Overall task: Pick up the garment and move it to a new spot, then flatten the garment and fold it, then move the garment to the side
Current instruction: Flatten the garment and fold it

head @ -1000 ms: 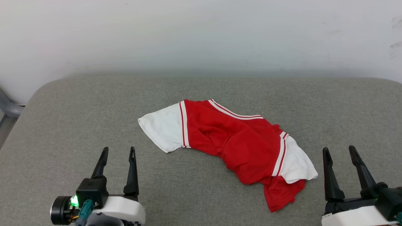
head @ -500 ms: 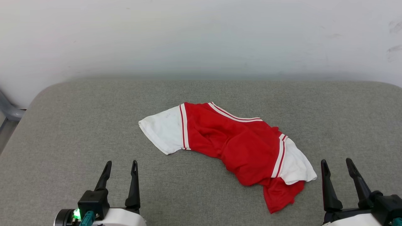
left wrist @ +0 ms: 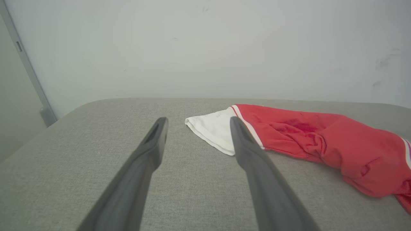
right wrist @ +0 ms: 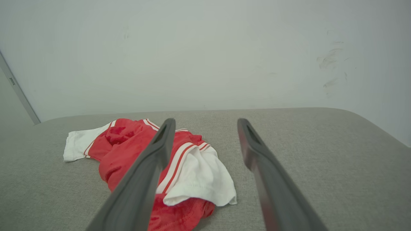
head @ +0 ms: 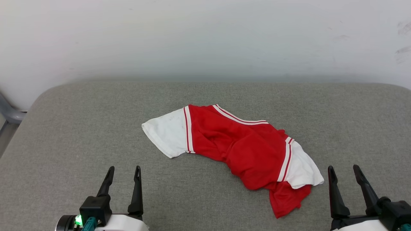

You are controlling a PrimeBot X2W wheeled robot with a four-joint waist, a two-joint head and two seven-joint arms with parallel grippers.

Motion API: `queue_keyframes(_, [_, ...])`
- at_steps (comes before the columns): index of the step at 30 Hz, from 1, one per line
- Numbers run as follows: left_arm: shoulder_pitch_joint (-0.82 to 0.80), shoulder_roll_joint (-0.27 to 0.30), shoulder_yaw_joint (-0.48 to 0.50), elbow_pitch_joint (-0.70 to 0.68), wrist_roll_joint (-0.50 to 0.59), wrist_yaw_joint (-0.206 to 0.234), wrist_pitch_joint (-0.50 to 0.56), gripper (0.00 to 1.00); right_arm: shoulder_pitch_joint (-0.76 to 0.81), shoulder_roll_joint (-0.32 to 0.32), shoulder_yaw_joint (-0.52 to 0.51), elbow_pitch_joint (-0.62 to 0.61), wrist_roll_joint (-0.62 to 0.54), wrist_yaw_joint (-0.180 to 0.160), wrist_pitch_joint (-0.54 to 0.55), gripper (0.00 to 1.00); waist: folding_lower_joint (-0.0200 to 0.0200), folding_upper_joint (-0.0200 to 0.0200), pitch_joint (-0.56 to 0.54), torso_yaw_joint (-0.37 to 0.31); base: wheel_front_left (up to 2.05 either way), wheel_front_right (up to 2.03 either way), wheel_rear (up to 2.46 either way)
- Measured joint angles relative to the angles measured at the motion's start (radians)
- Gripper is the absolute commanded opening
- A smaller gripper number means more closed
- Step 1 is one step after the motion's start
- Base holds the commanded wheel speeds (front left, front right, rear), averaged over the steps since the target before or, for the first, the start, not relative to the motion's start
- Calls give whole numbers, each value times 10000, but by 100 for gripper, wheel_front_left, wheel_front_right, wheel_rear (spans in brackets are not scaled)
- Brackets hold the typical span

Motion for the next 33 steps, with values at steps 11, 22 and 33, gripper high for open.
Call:
queue_keyframes(11, [28, -182, 297, 19, 261, -255, 0, 100, 1, 0, -6, 2, 6, 0, 0, 100, 1, 0, 20, -3, 0, 0, 0])
queue_keyframes(22, [40, -278, 397, 77, 383, -401, 0, 100, -89, 0, -385, -186, -96, 0, 0, 100, 0, 0, 8, 67, 0, 0, 0])
queue_keyframes(33, [-101, -318, 422, 96, 399, -508, 0, 100, -2728, -742, -1122, -982, -520, 0, 0, 100, 1, 0, 303, 169, 0, 0, 0])
